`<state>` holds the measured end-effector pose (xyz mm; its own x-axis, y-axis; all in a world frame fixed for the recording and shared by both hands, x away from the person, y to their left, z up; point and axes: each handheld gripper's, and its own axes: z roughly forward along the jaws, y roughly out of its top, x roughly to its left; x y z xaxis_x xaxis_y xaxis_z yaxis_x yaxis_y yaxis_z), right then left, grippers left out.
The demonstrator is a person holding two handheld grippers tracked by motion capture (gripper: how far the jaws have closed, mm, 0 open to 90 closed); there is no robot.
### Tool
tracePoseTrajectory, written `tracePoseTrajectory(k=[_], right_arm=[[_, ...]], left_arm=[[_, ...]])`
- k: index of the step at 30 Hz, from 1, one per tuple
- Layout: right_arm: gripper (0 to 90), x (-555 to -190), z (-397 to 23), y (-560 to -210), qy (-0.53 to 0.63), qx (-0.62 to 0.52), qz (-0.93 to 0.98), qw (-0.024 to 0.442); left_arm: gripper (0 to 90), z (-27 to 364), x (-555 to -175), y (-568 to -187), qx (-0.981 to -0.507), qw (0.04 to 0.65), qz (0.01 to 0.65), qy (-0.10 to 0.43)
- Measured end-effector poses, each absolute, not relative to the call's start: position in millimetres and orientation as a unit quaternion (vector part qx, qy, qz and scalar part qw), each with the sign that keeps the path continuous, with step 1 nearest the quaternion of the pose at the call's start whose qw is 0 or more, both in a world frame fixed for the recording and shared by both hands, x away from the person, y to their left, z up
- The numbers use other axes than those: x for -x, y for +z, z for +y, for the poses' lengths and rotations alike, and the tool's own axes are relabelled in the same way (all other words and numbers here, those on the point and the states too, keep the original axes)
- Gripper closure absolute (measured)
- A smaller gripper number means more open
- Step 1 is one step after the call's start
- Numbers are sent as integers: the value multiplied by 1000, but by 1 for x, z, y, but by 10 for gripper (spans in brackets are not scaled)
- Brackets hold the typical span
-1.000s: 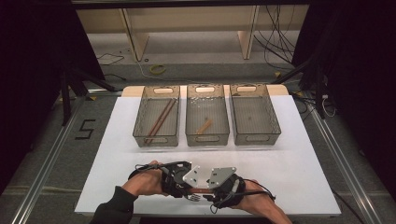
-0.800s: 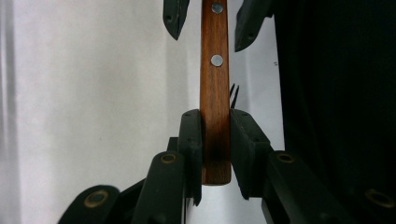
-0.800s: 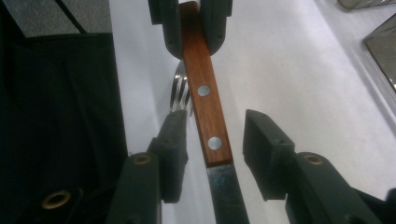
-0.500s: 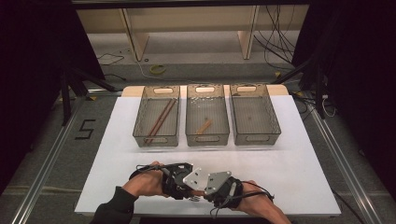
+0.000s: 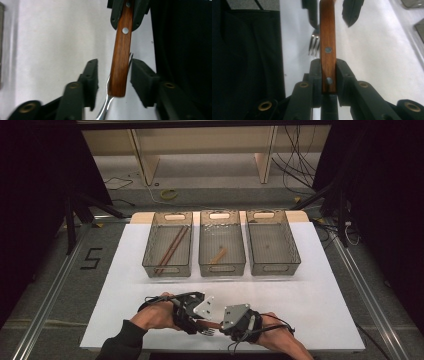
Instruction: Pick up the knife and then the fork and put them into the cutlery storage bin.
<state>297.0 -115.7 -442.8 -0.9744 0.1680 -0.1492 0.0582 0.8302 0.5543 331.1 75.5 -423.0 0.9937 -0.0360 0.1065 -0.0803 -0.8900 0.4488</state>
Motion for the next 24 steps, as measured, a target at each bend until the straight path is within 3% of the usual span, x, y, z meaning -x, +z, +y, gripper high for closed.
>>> tracePoseTrajectory(k=[3, 6, 15, 24], right_arm=[[779, -299, -119, -442, 282, -73, 951, 99], [779, -302, -123, -442, 279, -83, 951, 106], [779, -313, -141, -438, 286, -125, 942, 124], [779, -330, -162, -427, 307, -187, 922, 141]], left_arm=[[407, 81, -335, -422, -965, 256, -2, 60], [355, 89, -340, -423, -961, 270, 24, 63], [261, 116, -353, -428, -945, 302, 91, 81], [230, 138, -361, -432, -936, 311, 136, 90]])
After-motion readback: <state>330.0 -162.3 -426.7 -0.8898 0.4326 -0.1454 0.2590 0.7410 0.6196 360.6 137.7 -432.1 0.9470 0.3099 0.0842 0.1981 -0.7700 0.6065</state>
